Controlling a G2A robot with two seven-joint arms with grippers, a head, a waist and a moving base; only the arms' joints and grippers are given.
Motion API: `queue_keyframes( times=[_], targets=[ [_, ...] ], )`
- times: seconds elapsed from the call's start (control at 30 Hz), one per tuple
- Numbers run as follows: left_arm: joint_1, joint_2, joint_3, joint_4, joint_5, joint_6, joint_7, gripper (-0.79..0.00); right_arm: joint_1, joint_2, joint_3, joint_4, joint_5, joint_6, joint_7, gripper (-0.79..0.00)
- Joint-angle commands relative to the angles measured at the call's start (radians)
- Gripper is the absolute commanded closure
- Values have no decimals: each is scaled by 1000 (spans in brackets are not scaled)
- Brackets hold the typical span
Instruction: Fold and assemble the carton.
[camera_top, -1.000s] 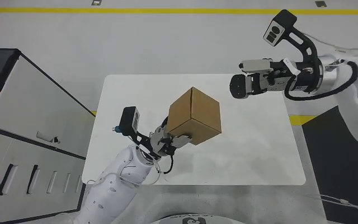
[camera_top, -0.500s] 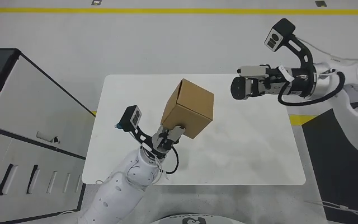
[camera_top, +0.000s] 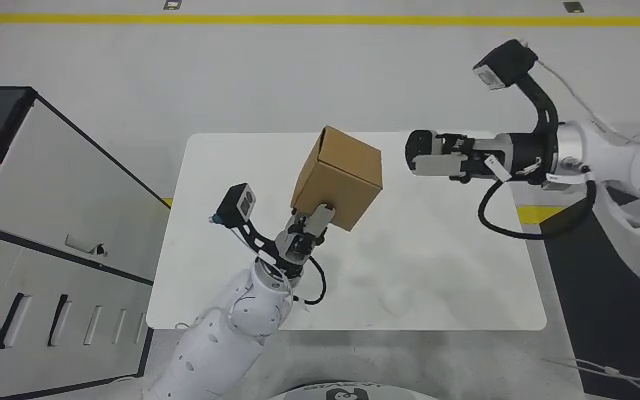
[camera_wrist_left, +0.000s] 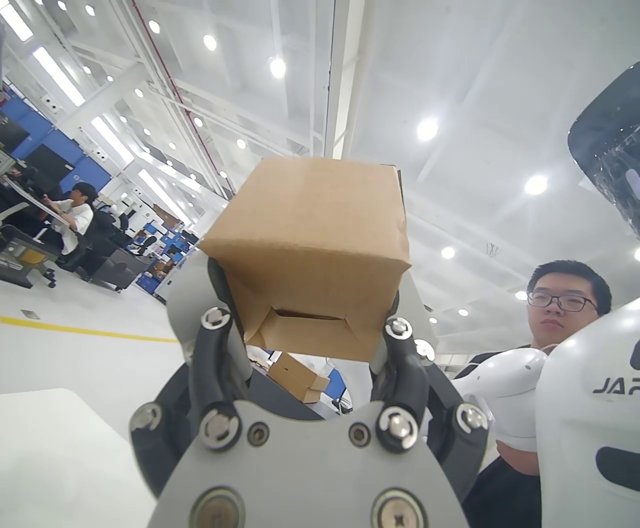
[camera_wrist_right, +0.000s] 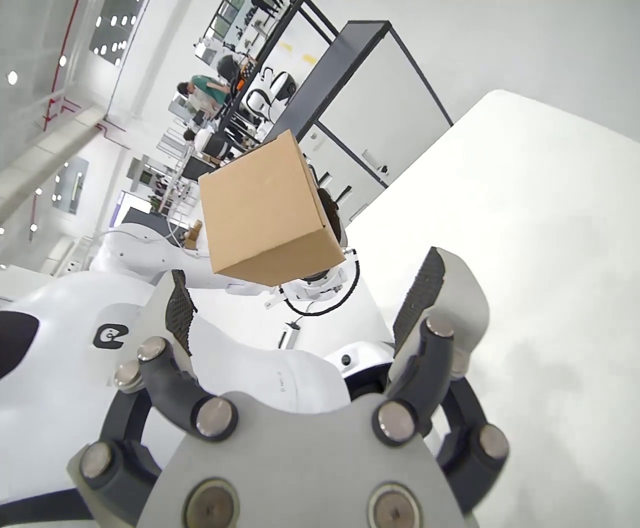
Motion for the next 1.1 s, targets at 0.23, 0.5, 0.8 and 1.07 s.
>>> queue_keyframes(
  times=[0.23, 0.5, 0.8, 1.07],
  targets=[
    [-4, -6, -2, -7, 8, 15, -8, 0, -29, -2, 20, -13, -34, -107, -28, -785],
    [1, -15, 7, -40, -56, 64, -5, 0, -63, -7, 36, -36, -219, -245, -130, -785],
    [-2, -28, 13, -53, -73, 85, -11, 0, -167, -15, 59, -65, -384, -413, -261, -785],
    [-5, -36, 18, -47, -57, 84, 3, 0, -199, -25, 37, -75, -356, -424, -301, -785]
  ],
)
